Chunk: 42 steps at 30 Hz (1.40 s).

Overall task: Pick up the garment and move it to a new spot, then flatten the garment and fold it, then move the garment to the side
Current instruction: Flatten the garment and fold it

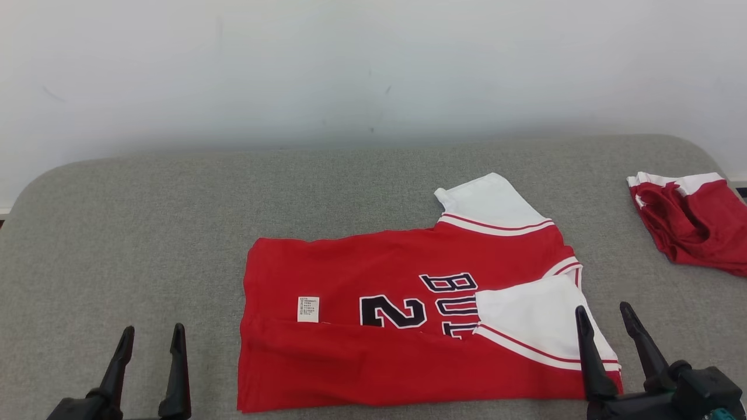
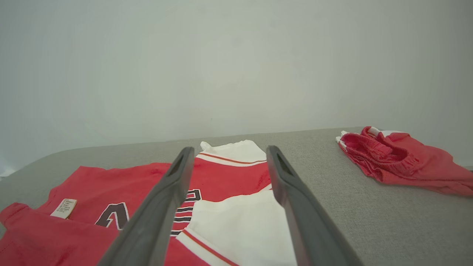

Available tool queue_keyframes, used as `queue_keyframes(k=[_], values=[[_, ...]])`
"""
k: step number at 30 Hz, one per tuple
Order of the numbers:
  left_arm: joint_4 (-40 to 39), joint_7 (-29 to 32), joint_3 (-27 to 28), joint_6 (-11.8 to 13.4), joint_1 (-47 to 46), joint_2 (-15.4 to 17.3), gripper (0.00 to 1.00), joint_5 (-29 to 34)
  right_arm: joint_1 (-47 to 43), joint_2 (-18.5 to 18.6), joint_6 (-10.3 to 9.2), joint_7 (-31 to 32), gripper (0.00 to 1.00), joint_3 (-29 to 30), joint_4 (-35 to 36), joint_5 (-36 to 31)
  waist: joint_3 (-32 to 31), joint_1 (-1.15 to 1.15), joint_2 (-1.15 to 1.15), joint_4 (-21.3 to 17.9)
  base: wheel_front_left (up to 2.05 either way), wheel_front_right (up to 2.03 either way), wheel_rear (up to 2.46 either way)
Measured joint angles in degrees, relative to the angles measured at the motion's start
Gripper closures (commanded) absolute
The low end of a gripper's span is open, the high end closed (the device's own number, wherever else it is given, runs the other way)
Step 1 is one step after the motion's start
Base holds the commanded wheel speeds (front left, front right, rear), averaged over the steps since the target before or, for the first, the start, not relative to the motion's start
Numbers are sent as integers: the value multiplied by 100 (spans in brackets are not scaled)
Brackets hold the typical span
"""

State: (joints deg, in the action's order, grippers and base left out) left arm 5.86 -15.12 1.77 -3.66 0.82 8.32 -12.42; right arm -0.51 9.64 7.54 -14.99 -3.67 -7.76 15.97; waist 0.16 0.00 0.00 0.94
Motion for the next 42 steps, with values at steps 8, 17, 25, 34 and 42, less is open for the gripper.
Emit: queue_keyframes(k=[8, 17, 25, 34, 42], values=[[-180, 0, 110, -98, 289, -36, 0, 34, -333, -18, 1, 0, 0, 100, 98, -44, 18, 0, 0, -3, 0, 0, 0], [-4, 0, 108, -179, 120, -75, 0, 74, -121, 92, 0, 0, 0, 77, -44, -41, 174, 0, 0, -60, 0, 0, 0], [386, 310, -107, -298, -1251, 256, 0, -130, 1130, 560, 1, 332, 0, -122, -579, 249, 560, 0, 1, -112, 0, 0, 0], [1262, 1524, -880, -378, -3384, 673, 0, -944, 3320, 1185, 1, 1098, 0, -835, -1577, 668, 1345, 2, 1, -103, 0, 0, 0], [1844, 2428, -2022, -385, -4662, 1158, 0, -1685, 4903, 1511, 0, 1449, 0, -1534, -2682, 1067, 2106, 3, 2, -30, 0, 0, 0]])
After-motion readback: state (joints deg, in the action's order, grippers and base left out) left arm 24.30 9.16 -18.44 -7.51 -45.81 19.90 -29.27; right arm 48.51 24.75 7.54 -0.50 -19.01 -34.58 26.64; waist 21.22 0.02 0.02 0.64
